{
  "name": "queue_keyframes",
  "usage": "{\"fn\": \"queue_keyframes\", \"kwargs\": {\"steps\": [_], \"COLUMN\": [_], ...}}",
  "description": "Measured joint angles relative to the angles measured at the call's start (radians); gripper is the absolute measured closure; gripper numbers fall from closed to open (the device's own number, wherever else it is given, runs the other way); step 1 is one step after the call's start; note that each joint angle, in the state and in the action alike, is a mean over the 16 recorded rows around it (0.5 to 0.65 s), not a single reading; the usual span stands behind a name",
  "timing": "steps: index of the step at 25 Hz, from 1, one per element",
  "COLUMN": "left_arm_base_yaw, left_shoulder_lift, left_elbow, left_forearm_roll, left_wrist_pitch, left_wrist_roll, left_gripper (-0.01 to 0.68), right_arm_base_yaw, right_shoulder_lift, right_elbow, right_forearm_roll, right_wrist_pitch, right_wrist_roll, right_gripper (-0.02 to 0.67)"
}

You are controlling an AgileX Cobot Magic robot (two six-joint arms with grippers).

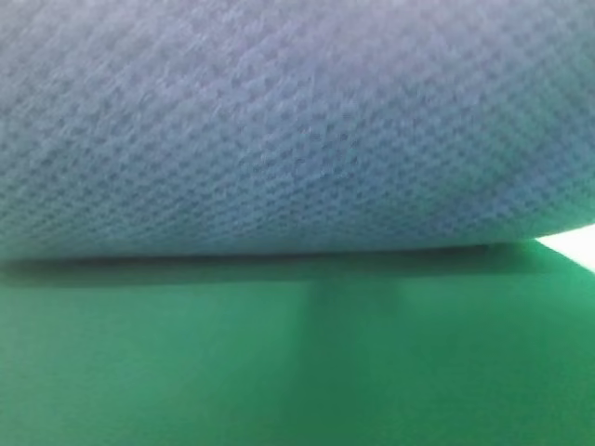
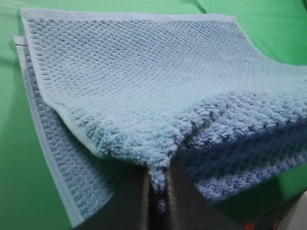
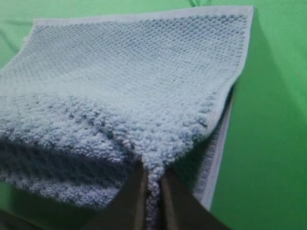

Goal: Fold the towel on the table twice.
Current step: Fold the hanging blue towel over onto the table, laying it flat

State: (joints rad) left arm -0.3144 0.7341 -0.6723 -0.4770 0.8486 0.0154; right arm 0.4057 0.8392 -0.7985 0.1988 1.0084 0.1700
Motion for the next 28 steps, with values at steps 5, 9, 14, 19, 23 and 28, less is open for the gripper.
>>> {"fn": "queue_keyframes", "kwargs": {"steps": [5, 9, 14, 19, 23, 28], "left_arm_base_yaw": [0.000, 0.000, 0.000, 0.000, 0.001, 0.003], "left_shoulder_lift": [0.027, 0.103, 0.248, 0.417, 0.537, 0.658], "left_elbow": [0.017, 0.018, 0.015, -0.009, -0.047, -0.111], "left_forearm_roll": [-0.002, 0.008, 0.026, 0.052, 0.080, 0.121], "left_wrist_pitch": [-0.017, -0.059, -0.138, -0.223, -0.280, -0.323], "left_wrist_roll": [0.000, -0.001, -0.008, -0.019, -0.028, -0.037], "left_gripper": [0.673, 0.673, 0.673, 0.673, 0.673, 0.673], "right_arm_base_yaw": [0.000, 0.000, 0.000, 0.000, 0.000, 0.000], "right_shoulder_lift": [0.018, 0.094, 0.249, 0.427, 0.556, 0.677], "right_elbow": [0.040, 0.056, 0.038, -0.022, -0.092, -0.181], "right_forearm_roll": [0.012, 0.005, -0.020, -0.057, -0.088, -0.124], "right_wrist_pitch": [-0.031, -0.093, -0.187, -0.271, -0.320, -0.363], "right_wrist_roll": [-0.002, -0.003, -0.005, -0.007, -0.012, -0.020], "right_gripper": [0.649, 0.649, 0.649, 0.649, 0.649, 0.649]}}
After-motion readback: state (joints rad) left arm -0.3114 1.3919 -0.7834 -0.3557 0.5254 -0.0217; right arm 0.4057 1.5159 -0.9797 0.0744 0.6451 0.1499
